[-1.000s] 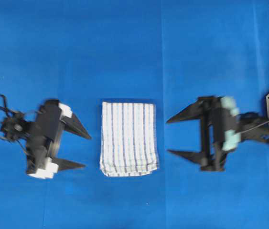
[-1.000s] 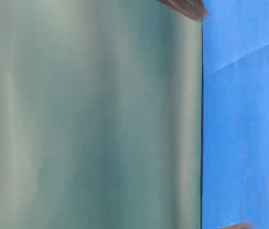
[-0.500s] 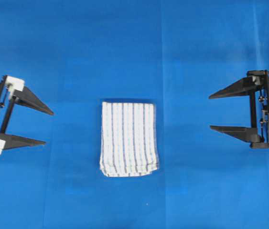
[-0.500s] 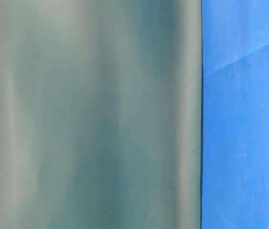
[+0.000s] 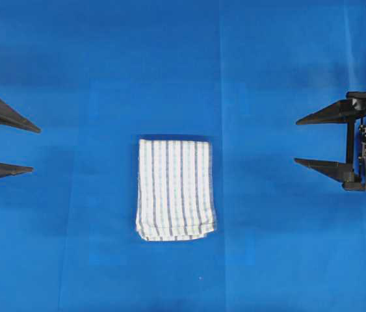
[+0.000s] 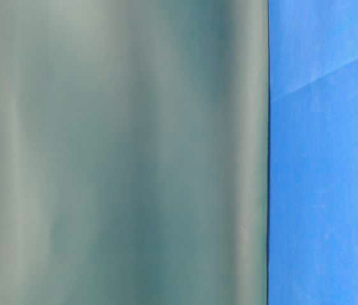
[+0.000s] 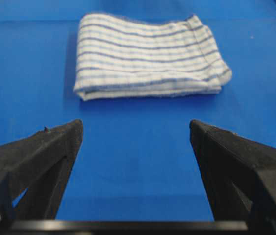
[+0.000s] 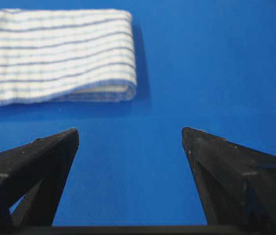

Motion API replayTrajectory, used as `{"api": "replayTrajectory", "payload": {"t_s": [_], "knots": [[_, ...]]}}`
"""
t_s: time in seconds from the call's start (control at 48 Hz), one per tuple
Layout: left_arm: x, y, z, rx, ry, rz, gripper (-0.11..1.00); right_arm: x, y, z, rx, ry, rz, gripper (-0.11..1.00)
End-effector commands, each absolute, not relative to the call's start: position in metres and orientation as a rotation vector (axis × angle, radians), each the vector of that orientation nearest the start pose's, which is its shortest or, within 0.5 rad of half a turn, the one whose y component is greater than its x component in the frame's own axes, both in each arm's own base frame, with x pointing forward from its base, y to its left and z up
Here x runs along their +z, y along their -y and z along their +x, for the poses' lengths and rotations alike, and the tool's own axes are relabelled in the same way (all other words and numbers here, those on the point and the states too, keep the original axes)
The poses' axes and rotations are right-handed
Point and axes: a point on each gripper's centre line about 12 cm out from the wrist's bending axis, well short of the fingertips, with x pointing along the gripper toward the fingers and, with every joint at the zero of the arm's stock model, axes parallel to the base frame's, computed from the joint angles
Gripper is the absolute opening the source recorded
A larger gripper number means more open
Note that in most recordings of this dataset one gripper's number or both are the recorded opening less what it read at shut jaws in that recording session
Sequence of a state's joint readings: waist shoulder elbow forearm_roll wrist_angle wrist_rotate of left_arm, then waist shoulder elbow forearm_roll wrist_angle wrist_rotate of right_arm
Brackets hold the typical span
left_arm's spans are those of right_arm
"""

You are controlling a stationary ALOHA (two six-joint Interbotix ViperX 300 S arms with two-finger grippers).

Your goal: Fold the blue towel.

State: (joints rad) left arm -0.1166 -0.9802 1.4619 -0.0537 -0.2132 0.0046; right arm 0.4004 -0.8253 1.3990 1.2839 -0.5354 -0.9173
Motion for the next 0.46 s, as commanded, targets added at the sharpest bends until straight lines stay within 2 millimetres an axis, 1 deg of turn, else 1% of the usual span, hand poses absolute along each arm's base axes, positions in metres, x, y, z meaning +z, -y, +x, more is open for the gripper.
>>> {"api": "replayTrajectory", "payload": {"t_s": [0.0,0.146,0.437], "knots": [[0.1794,0.0173,0.1614,-0.098,-0.231,-0.027,0.85,0.1728,-0.0119,0.1776,-0.171,-0.338,0.142,0.88],[0.1810,0.0168,0.1568,-0.100,-0.206,-0.021,0.85,0.1720,-0.0117,0.1770,-0.171,-0.339,0.142,0.87],[0.1812,0.0168,0.1562,-0.101,-0.203,-0.020,0.85,0.1719,-0.0118,0.1770,-0.170,-0.340,0.144,0.86]]}}
